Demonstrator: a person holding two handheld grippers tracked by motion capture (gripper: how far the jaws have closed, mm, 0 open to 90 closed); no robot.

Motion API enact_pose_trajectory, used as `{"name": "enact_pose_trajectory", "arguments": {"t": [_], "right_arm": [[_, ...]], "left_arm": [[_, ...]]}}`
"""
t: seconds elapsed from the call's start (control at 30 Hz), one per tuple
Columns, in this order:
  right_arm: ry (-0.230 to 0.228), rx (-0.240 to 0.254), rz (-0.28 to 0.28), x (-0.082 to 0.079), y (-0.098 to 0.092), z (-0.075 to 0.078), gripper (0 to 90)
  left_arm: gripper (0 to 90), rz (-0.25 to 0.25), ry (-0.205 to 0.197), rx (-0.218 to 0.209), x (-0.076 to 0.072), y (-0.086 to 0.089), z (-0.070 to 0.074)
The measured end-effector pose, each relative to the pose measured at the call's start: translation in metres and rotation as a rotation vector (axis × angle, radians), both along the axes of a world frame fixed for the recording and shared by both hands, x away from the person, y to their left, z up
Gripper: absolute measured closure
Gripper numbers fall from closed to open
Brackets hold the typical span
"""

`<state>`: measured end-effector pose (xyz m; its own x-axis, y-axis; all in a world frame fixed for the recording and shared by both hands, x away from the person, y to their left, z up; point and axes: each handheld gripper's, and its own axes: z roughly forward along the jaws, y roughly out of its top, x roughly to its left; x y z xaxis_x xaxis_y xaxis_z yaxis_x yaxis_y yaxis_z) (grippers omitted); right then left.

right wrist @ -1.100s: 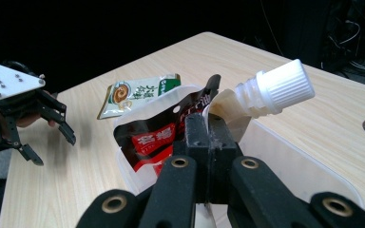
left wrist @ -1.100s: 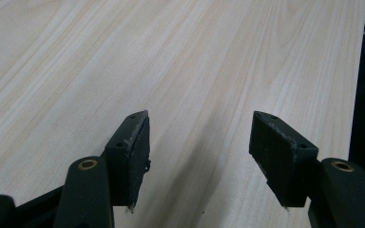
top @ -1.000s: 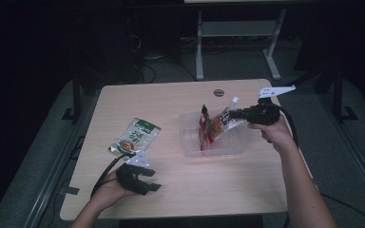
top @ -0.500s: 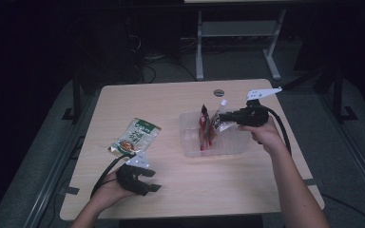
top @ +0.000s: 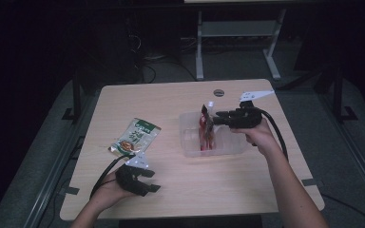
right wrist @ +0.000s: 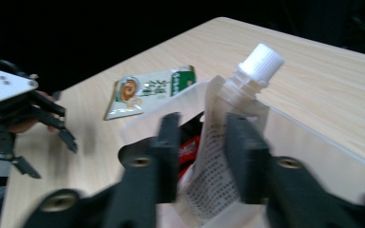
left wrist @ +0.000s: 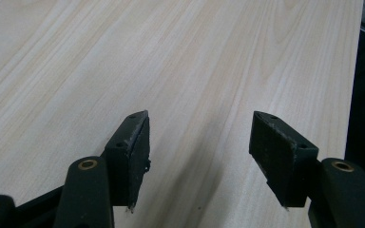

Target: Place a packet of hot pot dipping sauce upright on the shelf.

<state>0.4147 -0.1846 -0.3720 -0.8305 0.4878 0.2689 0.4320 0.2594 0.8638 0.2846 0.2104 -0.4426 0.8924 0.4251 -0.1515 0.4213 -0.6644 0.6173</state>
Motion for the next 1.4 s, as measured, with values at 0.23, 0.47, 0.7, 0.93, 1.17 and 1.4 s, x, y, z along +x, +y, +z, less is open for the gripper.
{"name": "enact_pose_trajectory", "arguments": {"t": [0.23,0.47,0.7,0.93,1.17,1.4], "right_arm": [[0.007,-0.089,0.001,-0.02,-0.002,0.011,37.1],[-0.025,-0.13,-0.019,-0.047,-0.01,0.013,32.5],[-0.026,-0.134,-0.006,-0.073,-0.019,0.005,30.3],[-0.015,-0.154,-0.003,-0.094,-0.017,-0.012,28.8],[0.012,-0.169,0.007,-0.114,-0.01,-0.033,26.7],[0.055,-0.204,0.01,-0.137,-0.004,-0.061,24.2]], "left_arm": [[38.0,-0.001,-0.004,0.003,0.0,0.002,0.0],[36.4,-0.01,-0.008,0.009,0.0,0.003,0.0],[33.3,-0.006,-0.013,0.015,0.001,0.003,-0.002],[32.2,0.001,-0.022,0.019,0.001,0.003,-0.002],[31.6,0.024,-0.031,0.027,0.003,0.008,0.001],[30.9,0.07,-0.041,0.024,0.005,0.016,0.004]]}}
